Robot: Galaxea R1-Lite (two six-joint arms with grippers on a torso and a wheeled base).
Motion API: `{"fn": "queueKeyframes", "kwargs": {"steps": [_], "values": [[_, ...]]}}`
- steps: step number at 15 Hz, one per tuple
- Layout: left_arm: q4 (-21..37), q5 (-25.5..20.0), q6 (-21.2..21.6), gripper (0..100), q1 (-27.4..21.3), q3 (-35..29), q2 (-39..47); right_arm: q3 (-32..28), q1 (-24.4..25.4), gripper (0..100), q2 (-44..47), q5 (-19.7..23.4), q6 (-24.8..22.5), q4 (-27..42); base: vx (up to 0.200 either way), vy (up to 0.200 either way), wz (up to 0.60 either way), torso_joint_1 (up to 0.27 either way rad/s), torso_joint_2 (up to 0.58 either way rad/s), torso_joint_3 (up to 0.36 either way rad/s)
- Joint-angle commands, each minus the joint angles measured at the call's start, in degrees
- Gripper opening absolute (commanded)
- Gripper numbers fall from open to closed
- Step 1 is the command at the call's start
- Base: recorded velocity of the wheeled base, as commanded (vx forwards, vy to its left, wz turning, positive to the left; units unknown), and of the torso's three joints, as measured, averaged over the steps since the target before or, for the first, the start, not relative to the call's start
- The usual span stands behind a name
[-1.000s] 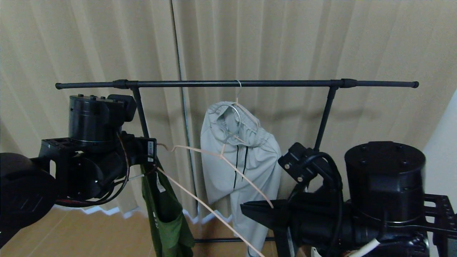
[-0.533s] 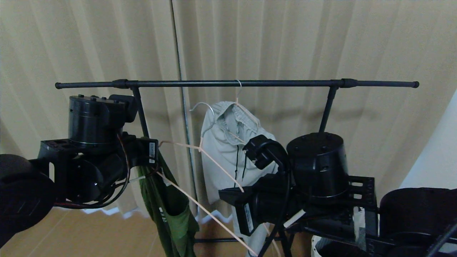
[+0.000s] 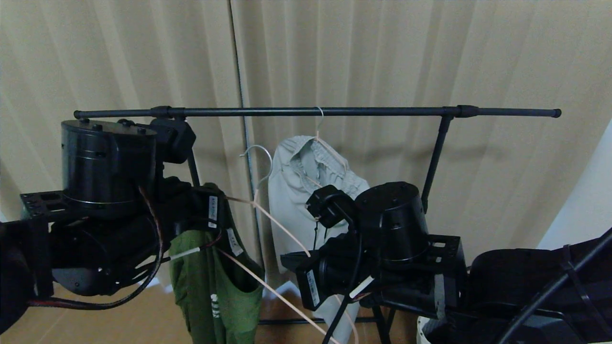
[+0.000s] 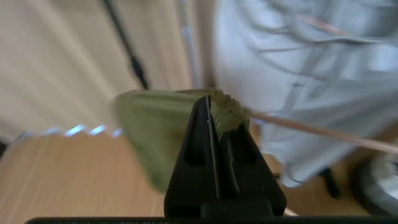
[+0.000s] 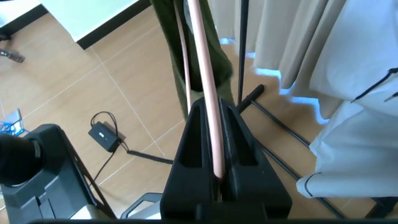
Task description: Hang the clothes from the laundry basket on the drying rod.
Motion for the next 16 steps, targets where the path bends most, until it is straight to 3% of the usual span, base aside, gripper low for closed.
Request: {"fn": "queueKeyframes", "kwargs": {"steps": [1, 9, 12, 16], "values": [[-0.02, -1.57, -0.04, 0, -3.1, 0.06, -1.71, -0.05, 0.07, 0, -0.05, 0.02, 0.01, -0.23, 0.0, 0.0, 0.0, 0.0, 0.0, 0.0], [-0.1, -8.86, -0.12, 0, -6.88, 0.67, -4.52, 0.04, 0.07, 0, -0.05, -0.07, -0.08, -2.08, 0.0, 0.0, 0.0, 0.0, 0.0, 0.0], [0.16, -16.51, 0.49, 0, -6.79, 2.78, -7.95, 0.22, -0.54, 0, -0.84, -0.51, -0.25, -1.99, 0.0, 0.0, 0.0, 0.0, 0.0, 0.0], [0.25, -17.04, 1.9, 0, -6.09, 5.42, -10.5, 0.75, -2.74, 0, -3.3, -1.21, -1.04, -1.99, 0.0, 0.0, 0.0, 0.0, 0.0, 0.0]]}}
